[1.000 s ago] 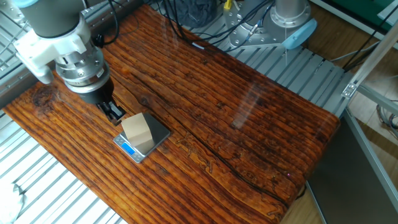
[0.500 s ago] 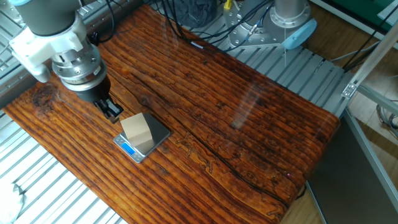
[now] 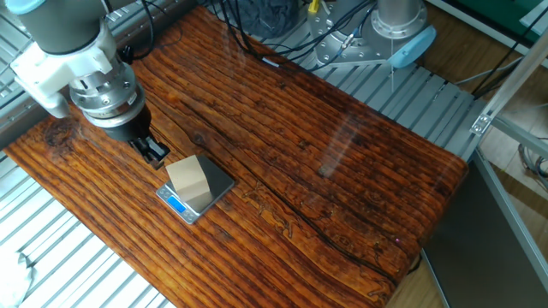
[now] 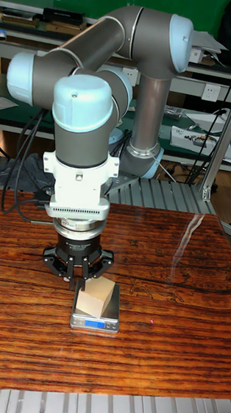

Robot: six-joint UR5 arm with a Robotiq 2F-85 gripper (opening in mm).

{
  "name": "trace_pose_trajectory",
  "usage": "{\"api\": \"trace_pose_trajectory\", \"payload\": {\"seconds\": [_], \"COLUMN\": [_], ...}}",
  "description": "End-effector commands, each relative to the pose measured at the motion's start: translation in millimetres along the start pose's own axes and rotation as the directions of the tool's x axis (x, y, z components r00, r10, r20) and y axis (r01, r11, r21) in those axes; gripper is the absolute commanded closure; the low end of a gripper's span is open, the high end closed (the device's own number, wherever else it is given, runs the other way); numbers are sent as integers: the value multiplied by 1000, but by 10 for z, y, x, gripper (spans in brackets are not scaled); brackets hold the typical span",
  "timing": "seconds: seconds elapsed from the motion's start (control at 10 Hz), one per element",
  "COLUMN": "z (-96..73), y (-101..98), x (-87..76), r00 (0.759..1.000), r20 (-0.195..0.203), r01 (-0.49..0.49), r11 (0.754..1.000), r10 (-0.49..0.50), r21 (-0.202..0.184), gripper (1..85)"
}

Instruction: Place the block on the scale

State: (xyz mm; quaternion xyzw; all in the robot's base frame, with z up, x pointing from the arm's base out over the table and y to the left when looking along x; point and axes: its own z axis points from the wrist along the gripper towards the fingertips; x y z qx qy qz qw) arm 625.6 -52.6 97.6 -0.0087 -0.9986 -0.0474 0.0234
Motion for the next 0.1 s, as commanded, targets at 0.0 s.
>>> {"api": "trace_pose_trajectory", "payload": {"seconds": [0.0], "z": [4], "y": [52], "x": [33], "r00": [1000], "r20": [-20], "r01": [15], "r11": [1000], "r10": [-15], "r21": [-22], "gripper": [607]}}
